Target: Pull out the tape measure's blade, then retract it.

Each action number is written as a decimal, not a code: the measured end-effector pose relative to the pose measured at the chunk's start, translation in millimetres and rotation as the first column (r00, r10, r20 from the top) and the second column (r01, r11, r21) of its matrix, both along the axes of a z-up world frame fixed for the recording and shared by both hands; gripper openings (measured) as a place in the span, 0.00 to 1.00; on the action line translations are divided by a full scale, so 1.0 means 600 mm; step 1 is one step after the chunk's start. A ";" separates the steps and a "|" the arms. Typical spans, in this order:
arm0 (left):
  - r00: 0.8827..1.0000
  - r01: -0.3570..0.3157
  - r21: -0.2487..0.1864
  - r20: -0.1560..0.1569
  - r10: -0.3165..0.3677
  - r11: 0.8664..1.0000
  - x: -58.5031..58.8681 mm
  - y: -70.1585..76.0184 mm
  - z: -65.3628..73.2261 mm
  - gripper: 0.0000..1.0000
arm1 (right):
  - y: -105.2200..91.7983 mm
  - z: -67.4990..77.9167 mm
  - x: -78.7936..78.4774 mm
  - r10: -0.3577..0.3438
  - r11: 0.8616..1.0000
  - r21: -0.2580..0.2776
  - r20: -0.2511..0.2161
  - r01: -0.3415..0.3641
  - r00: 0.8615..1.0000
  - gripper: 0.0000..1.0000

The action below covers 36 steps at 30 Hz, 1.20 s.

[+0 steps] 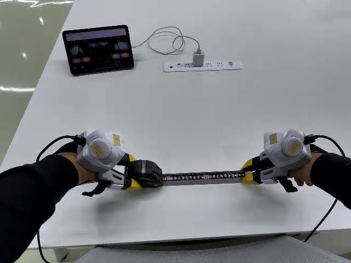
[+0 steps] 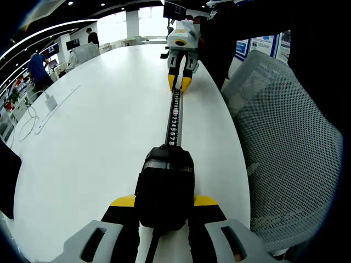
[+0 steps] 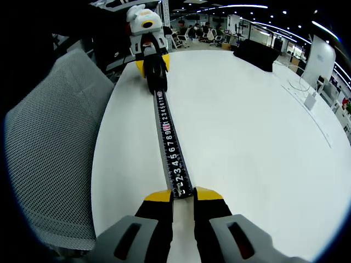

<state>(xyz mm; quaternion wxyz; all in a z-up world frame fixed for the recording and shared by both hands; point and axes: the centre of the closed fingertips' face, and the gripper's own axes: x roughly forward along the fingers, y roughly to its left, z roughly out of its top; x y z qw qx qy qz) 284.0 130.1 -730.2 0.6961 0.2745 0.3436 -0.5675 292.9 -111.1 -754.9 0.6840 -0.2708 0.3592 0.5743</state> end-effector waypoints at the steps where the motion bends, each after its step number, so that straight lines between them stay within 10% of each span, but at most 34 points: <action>1: 1.000 0.001 0.000 0.000 -0.001 1.000 0.000 0.000 0.000 0.30 | -0.001 0.000 0.000 -0.001 1.000 -0.001 0.000 0.001 1.000 0.08; 36: 1.000 -0.004 -0.001 0.001 0.004 1.000 0.000 -0.001 0.001 0.30 | -0.023 0.009 -0.008 -0.027 1.000 -0.005 -0.014 0.027 1.000 0.08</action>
